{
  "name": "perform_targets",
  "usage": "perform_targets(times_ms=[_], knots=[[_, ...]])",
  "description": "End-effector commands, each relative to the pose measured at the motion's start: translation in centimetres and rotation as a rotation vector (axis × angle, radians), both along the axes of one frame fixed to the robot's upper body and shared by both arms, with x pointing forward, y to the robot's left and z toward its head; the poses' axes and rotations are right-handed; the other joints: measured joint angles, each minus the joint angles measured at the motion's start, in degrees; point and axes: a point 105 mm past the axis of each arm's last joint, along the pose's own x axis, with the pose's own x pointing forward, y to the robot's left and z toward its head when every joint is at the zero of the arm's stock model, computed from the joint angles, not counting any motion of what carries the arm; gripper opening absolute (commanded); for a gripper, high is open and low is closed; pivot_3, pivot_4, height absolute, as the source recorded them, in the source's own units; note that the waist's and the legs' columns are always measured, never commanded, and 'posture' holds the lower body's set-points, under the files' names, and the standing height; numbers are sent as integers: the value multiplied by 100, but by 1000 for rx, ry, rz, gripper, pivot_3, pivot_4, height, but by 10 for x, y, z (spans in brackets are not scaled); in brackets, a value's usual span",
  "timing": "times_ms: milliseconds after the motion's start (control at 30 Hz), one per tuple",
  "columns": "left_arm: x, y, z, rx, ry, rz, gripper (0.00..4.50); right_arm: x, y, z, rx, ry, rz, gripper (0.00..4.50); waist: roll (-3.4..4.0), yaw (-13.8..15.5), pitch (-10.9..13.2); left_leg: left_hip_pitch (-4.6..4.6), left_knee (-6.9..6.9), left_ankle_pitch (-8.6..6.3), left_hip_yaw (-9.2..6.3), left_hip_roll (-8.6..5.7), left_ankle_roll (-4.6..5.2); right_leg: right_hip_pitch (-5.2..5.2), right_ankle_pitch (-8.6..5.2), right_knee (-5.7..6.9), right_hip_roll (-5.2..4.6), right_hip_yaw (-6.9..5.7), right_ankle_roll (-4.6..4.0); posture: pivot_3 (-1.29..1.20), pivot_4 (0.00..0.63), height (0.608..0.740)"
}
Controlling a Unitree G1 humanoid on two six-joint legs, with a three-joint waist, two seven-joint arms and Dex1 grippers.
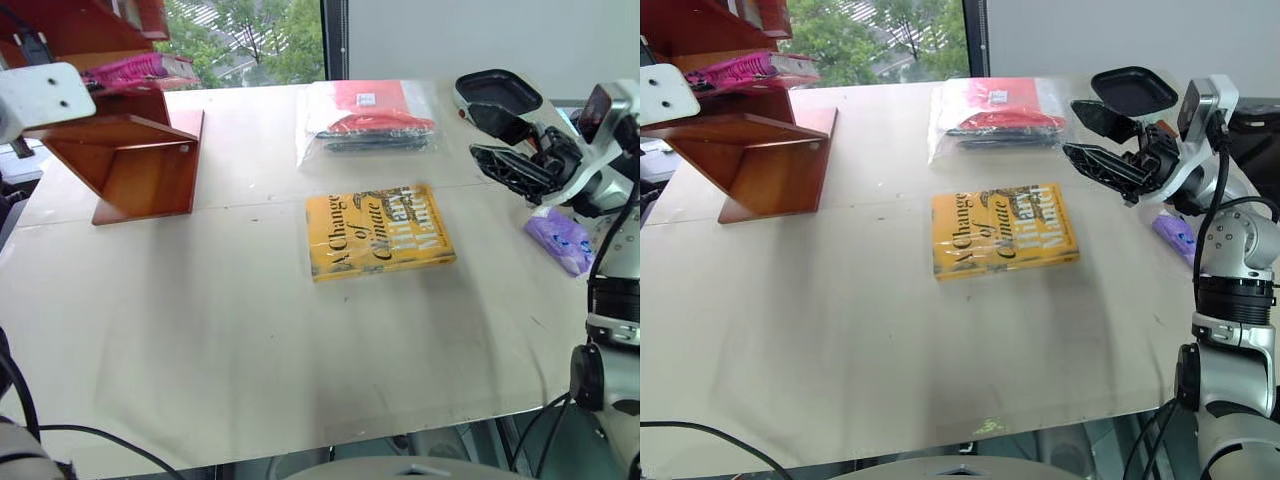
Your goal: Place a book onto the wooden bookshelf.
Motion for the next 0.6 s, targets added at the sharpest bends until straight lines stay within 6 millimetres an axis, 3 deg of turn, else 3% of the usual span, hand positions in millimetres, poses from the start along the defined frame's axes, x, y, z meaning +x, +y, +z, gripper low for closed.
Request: perform_targets(times_ms=[33,67,367,600], knots=[[-12,25,6,10,7,97,308,-7,-2,9,6,-66,-17,4500,-1,-33,0,5,0,0,4,0,0,0,0,6,0,3,0,0,150,740],[-13,28,6,8,8,106,308,-8,-2,9,5,-66,-19,4500,-2,-58,0,8,0,0,5,0,0,-1,0,10,2,5,0,0,150,740],[-24,51,7,22,-12,206,4456,-5,-3,8,-1,-69,-35,4500,-13,-113,-6,18,15,-3,18,4,5,0,0,31,1,15,1,0,150,740],[-59,71,11,24,-6,281,4456,-3,-2,8,-8,-68,-29,4500,-30,-99,-5,7,28,-8,16,5,13,-4,0,28,-3,11,2,0,150,740]])
